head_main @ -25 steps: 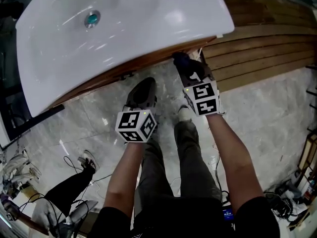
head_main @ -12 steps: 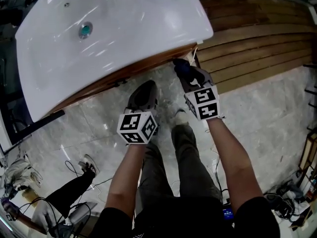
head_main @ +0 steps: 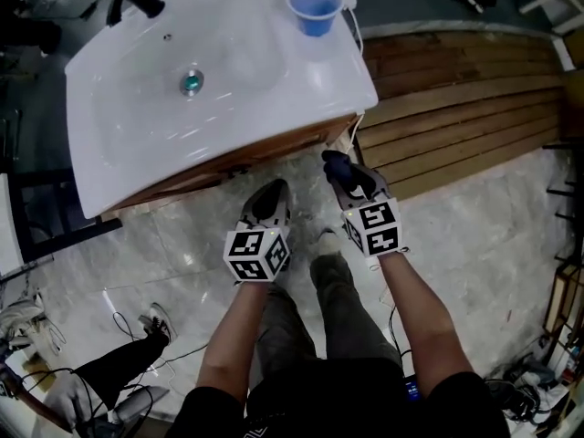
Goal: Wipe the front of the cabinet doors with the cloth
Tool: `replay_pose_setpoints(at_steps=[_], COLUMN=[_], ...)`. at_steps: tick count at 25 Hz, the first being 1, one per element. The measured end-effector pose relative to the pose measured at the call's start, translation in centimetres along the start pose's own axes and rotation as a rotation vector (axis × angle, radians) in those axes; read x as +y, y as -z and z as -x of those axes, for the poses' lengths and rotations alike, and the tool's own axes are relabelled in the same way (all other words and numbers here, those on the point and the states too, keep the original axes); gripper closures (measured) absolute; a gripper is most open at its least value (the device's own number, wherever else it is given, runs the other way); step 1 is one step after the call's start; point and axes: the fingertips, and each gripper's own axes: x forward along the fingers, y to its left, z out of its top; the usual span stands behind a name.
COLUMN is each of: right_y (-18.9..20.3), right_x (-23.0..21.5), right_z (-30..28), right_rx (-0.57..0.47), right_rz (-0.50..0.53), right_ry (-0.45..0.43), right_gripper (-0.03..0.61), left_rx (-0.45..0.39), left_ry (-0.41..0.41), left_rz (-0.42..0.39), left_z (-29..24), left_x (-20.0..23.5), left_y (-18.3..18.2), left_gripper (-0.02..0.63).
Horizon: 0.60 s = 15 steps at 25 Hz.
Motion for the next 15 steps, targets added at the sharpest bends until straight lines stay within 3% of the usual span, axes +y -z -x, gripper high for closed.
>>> replay_pose_setpoints(at_steps=[15], right_y=[-6.7], right_x=[3.3], right_z=[6.7], right_rx=[-0.089], right_rz=[-0.036], right_ry=[0.008], right_gripper=[0.426], left_rx=[-0.045], left_ry=[-0.038], left_rz=[0.039], left_z=[7.5], left_x=[-0.8], left_y=[-3.6], left_gripper=[0.592])
